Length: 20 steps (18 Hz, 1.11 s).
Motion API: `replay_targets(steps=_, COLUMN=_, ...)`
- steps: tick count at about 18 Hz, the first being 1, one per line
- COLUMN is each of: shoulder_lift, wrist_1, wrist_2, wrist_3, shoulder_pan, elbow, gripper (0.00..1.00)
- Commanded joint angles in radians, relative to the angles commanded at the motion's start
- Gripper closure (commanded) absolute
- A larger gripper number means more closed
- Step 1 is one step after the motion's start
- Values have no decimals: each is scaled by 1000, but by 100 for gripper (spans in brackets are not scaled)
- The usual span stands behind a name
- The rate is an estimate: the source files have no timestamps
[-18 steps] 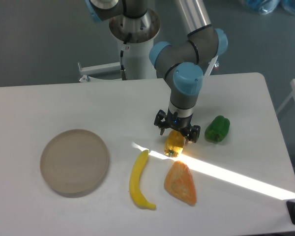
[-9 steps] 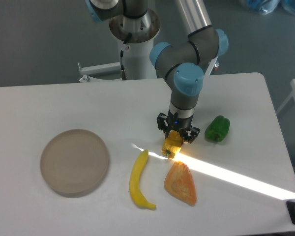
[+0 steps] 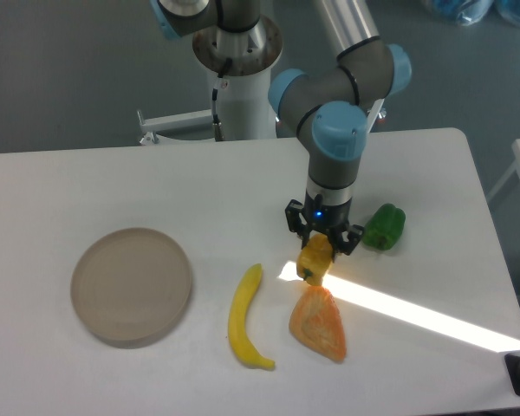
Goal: Pick up the yellow pepper from the table
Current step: 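Carry the held yellow pepper up and away from the orange slice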
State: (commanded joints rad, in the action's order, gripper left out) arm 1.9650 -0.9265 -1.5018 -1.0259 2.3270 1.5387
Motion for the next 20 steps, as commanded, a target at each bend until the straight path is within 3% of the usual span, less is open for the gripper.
replay_targets(steps=5, shoulder_lift=-5, wrist_1=-8, wrist_2=-8, wrist_3=-156, shoulder_pan=54, elbow=-35, gripper=53)
replay_targets(steps=8, shoulder_lift=-2, wrist_1=-63, wrist_2=-9, wrist_3=-248, shoulder_pan=86, elbow=-81, gripper=53)
replay_targets(steps=11, shoulder_lift=-5, wrist_1=-89, wrist_2=-9, wrist_3=-263, shoulder_pan=97, elbow=-104, gripper=53)
replay_targets(steps=20, shoulder_lift=-5, wrist_1=-81, wrist_2=-8, wrist_3=-261, shoulder_pan=97, elbow=-112, gripper=53)
